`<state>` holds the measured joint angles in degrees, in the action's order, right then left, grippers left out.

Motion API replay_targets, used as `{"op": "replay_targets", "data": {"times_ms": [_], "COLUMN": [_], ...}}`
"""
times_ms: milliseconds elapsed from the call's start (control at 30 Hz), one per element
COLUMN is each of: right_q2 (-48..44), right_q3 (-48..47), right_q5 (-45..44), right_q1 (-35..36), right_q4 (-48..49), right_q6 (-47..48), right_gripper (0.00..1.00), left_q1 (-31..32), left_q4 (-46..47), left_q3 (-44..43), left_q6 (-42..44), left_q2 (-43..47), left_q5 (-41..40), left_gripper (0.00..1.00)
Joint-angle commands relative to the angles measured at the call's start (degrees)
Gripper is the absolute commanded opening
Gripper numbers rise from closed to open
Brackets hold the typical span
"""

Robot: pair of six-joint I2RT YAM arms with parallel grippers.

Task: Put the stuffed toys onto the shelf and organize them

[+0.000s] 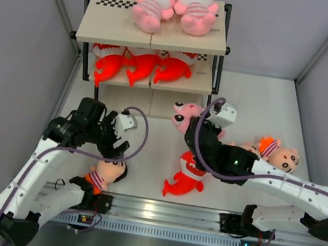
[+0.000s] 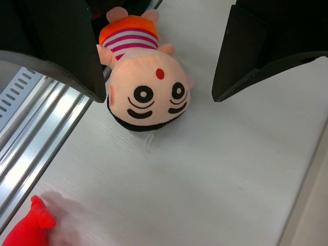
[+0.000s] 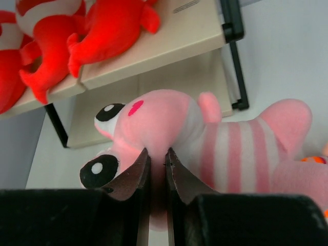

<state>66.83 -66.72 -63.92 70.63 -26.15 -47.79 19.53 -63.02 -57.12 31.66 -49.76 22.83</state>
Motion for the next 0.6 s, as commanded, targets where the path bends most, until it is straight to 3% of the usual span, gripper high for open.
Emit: {"op": "replay_targets", "data": {"times_ms": [0,67,300,567], "right_q2": [4.6,6.7,13.6,18.1], "right_q3": [-5.3,-7.4,-13.1,-17.6], "right_q5": [1.2,2.2,6.3,11.1], "right_q1": [3.5,4.5,6.4,9.1], "right_q4": [4.2,6.9,13.0,14.6], "right_q6": [1.1,1.2,3.0,4.5], "right_gripper": [0.0,0.0,0.0,0.0], "left_q1": [2.2,2.7,4.0,4.0], "left_q4": [2.9,2.9,2.9,5.5], "left_q3": [-7.1,-10.9,-17.9,-24.3], "left_q6": [-2.8,-4.0,-5.1,-9.5], "left_q2": [-2.2,-3.4,-6.0,-9.0], "left_q5": [1.0,2.7,9.0,2.1], "left_gripper": [0.93,0.98,0.98,0.98]}}
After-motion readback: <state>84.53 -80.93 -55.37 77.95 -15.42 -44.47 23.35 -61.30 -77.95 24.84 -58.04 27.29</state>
